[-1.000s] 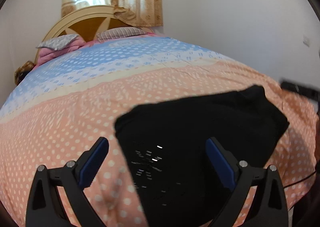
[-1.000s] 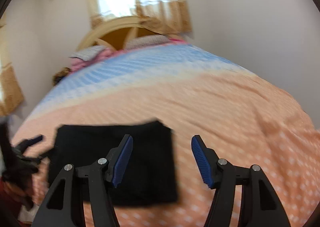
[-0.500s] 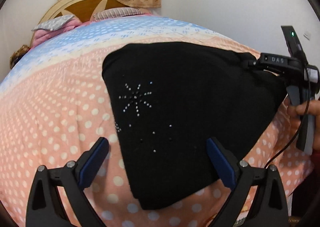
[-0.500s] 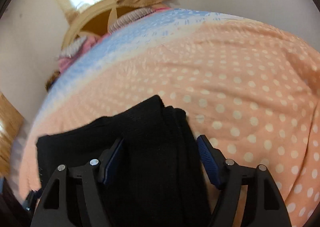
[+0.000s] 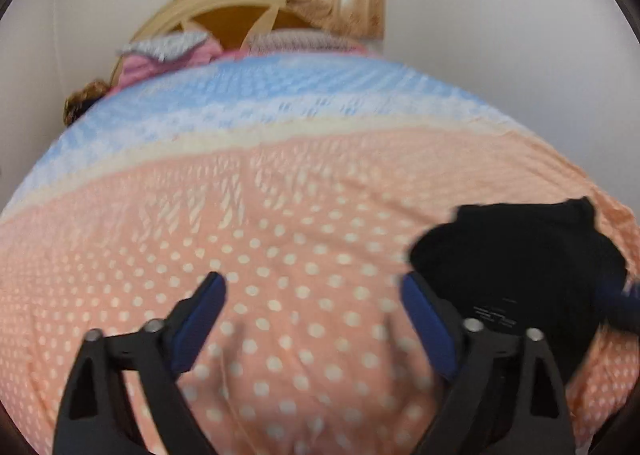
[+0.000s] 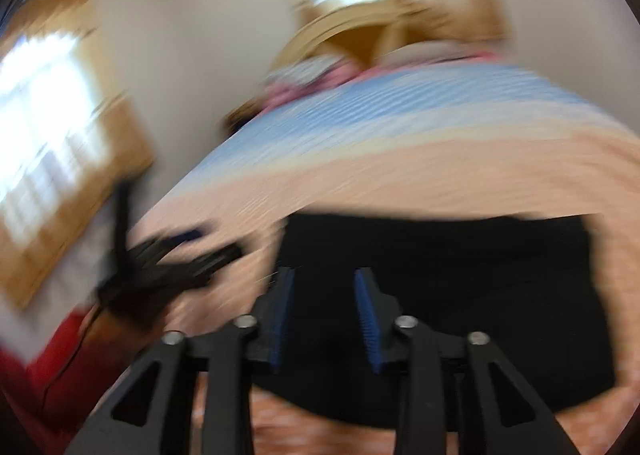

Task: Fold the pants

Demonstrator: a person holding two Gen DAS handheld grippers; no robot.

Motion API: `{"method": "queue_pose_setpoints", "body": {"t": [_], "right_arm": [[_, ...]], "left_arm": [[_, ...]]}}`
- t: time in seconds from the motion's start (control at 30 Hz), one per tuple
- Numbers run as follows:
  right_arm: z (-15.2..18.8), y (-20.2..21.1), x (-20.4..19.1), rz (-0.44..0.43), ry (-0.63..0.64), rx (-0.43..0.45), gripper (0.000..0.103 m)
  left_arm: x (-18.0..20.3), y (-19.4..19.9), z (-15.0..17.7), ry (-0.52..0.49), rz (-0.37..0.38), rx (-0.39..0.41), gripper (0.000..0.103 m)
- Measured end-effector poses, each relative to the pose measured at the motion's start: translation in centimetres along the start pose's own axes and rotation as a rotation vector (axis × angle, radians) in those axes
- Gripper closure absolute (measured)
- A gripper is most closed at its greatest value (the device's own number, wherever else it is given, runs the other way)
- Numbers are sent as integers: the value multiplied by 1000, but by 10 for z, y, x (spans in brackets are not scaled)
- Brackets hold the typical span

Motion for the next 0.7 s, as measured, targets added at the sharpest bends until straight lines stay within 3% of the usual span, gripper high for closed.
{"method": "queue_pose_setpoints", "body": {"t": [0.1, 0.2, 0.23, 0.4, 0.5, 0.57, 0.7], "right_arm": [[17, -26, -37, -57, 88, -59, 73], [51, -62, -41, 30, 148, -194, 73], [54, -58, -37, 3, 122, -148, 73], [61, -57, -23, -47, 47, -176, 73], [63, -56, -22, -40, 47, -179, 73], [65, -55, -21, -39, 40, -184, 73], [69, -48, -18, -49, 8, -184, 73]], "left_arm": [[2, -21, 2, 12, 31, -43, 19], [12, -27, 1, -22, 60, -49, 19], [16, -27, 1, -36, 69, -45, 18], [2, -40, -23, -2, 58, -36, 17], [-5, -52, -37, -1, 12, -43, 17], [-17, -42, -49, 32, -2, 0, 17], [-26, 8, -60, 77, 89, 107, 17]]}}
Point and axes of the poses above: each gripper's, at about its wrist camera, not at the fingertips, and y roughly against the way its jaws point, x to its right, z to its underside, the point moved 3 cm from there along -y, roughly the way its jaws point, and after that the axes turned 14 degrees about z, right-handed, at the moved point
